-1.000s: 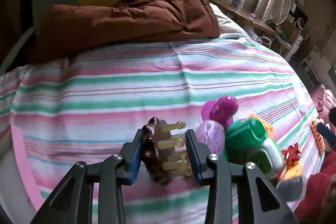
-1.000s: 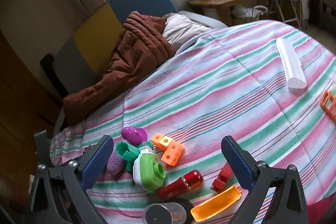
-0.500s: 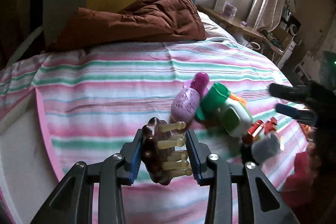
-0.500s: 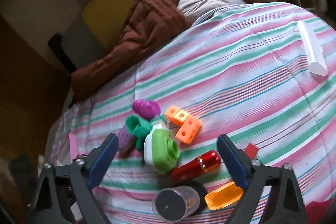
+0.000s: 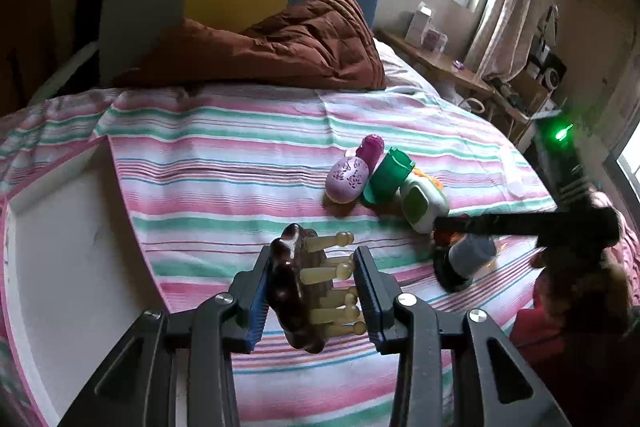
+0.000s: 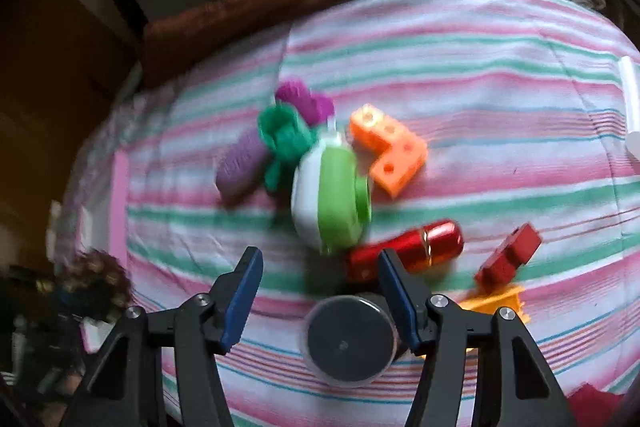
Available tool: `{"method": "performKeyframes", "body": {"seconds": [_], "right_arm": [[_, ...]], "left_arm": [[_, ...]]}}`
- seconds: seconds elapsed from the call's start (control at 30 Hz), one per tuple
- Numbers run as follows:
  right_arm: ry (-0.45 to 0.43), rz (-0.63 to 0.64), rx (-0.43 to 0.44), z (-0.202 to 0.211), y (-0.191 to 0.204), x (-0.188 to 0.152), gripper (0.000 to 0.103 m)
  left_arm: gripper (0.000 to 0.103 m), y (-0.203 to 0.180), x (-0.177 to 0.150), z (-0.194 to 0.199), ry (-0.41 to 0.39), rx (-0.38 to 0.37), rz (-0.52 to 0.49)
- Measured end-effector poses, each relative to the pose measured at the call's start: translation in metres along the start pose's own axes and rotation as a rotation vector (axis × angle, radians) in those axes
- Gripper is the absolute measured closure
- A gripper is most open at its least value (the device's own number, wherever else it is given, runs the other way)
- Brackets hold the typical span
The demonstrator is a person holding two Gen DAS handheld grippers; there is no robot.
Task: Organize rigid objects
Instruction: 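Carry the spiky toy to the tray with left tool while right tool grasps black container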
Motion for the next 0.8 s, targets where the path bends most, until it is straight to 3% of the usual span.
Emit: {"method": "performKeyframes", "body": {"seconds": [0.07,0.13,0.23,0.37,0.4,0.47,0.8], "right_arm": [[0.044,0.026,0.031,-0.007,0.009,-0.009,0.041],[0.085,0.046,0.130,-0.012,0.028,-0.017,0.041],[0.128,0.105,0.213,-0.019,0.053,-0.029,0.029],[0.077,0.104,0.230,-0.012,0.057,-0.026,0.024],[0.062,0.100,0.225,-0.010,0.057,-0.024,0.017],[0.012,0.095,0.190,-0.002,0.053,-0.021,0.013],[-0.171,0.103,-0.025,0.027,0.051,-0.044,0.010]], "left_arm": [[0.064,0.003,-0.001,0.006,-0.009,0.002,0.007],[0.064,0.007,-0.003,0.012,-0.013,0.003,0.019],[0.064,0.011,-0.006,0.018,-0.022,0.010,0.024],[0.064,0.017,-0.007,0.029,-0.042,0.016,0.034],[0.064,0.018,-0.006,0.031,-0.046,0.016,0.037],[0.064,0.021,-0.004,0.037,-0.060,0.018,0.037],[0.064,0.043,-0.007,0.057,-0.092,0.020,0.066]]}}
Point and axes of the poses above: each gripper's, at about its wrist camera, not at the fingertips, and z roughly against the way its jaws point, y to its left, x to its top, the point moved 10 cm from there along -z, roughly the way its jaws point, and after that the axes turned 1 degree about -z, right-handed, at the moved point
